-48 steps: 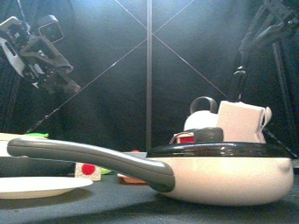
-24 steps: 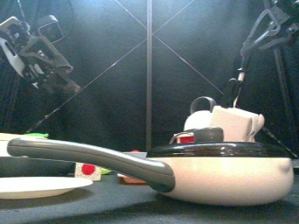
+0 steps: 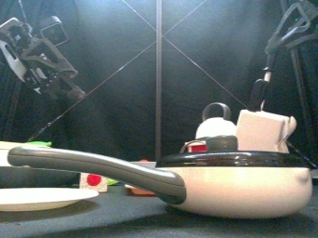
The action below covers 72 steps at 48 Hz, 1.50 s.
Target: Pull out sharpener
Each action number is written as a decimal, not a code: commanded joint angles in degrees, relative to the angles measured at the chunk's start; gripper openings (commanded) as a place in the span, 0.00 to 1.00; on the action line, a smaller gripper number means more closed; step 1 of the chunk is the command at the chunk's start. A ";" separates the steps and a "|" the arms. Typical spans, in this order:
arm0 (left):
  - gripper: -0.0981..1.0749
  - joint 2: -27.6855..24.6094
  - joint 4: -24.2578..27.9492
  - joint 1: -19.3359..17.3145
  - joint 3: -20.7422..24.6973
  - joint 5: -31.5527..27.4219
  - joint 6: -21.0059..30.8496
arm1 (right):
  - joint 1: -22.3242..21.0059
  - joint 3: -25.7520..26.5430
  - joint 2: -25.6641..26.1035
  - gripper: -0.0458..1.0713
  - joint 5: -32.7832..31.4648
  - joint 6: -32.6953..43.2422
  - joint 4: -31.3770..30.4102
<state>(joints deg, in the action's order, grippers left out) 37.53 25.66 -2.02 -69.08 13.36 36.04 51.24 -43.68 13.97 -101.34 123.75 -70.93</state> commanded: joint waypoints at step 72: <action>0.86 0.18 -0.09 -0.18 0.70 0.26 -0.18 | 4.22 -2.90 -4.31 0.45 -11.16 15.64 -3.87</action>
<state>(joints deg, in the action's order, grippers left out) 37.53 25.66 -2.02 -69.08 13.36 35.95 55.20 -47.11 9.40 -111.27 138.08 -73.74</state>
